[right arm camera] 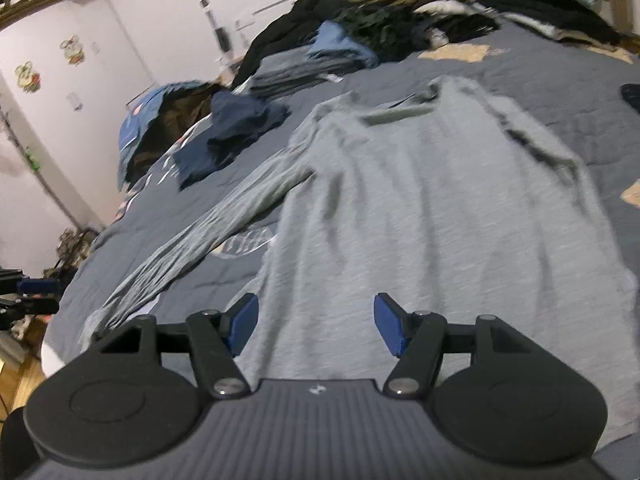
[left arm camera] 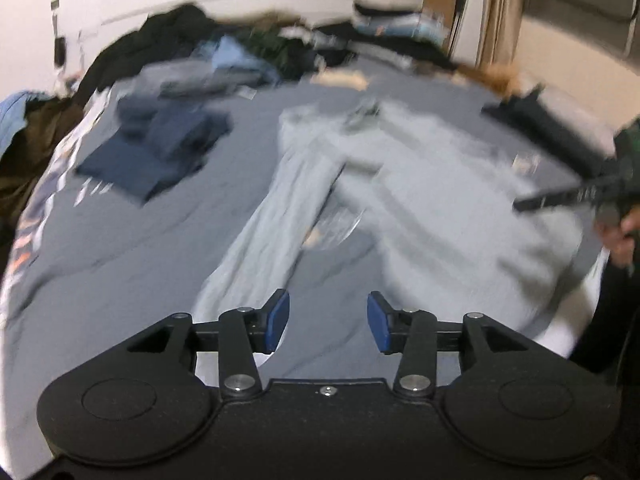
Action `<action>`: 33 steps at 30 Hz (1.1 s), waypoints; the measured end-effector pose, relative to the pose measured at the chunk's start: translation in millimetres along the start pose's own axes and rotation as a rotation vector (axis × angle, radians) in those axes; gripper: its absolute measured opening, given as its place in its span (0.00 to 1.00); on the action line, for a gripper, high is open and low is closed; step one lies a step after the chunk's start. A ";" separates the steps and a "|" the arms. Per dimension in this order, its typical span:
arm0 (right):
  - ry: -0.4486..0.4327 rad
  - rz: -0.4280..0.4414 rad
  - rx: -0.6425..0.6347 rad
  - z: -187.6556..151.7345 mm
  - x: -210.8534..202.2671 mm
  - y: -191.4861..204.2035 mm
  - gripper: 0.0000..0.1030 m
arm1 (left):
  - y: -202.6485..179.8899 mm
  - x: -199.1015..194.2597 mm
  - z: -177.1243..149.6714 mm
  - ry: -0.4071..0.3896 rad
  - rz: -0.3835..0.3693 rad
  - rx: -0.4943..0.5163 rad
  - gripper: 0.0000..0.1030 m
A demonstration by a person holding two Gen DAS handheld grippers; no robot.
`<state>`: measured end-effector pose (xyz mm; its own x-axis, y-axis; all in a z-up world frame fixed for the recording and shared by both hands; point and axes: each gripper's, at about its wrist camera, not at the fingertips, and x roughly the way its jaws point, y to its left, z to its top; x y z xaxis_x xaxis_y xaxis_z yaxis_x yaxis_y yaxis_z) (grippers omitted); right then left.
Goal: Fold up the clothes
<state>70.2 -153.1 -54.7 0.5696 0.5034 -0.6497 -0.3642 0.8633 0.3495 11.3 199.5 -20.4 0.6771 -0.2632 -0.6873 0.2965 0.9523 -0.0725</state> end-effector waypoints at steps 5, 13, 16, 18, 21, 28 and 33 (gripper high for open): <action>-0.045 -0.104 0.029 5.5 -28.9 -40.3 0.61 | -73.3 56.5 7.6 0.017 -0.077 0.115 0.42; -0.012 -0.147 0.004 -19.4 -62.0 -72.0 0.62 | -155.8 90.9 -47.2 0.191 -0.119 0.534 0.64; 0.007 -0.160 -0.014 -30.4 -66.4 -75.3 0.62 | -171.7 109.0 -64.7 0.241 -0.096 0.659 0.64; 0.020 -0.164 -0.023 -37.9 -68.7 -77.5 0.62 | -181.3 117.4 -72.6 0.263 -0.067 0.728 0.64; 0.035 -0.177 -0.058 -45.0 -72.6 -78.5 0.63 | -181.8 131.2 -73.5 0.286 -0.037 0.775 0.63; 0.112 -0.188 -0.291 -51.5 -76.3 -69.1 0.63 | -156.5 128.6 -49.2 0.293 -0.055 0.586 0.07; 0.192 -0.236 -0.533 -53.9 -69.7 -64.0 0.63 | -124.9 88.5 -20.4 0.177 -0.109 0.393 0.05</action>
<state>14.1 -245.4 -68.1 0.5549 0.2421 -0.7959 -0.5909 0.7881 -0.1724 20.4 60.5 -86.9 0.5119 -0.2956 -0.8066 0.6166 0.7802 0.1054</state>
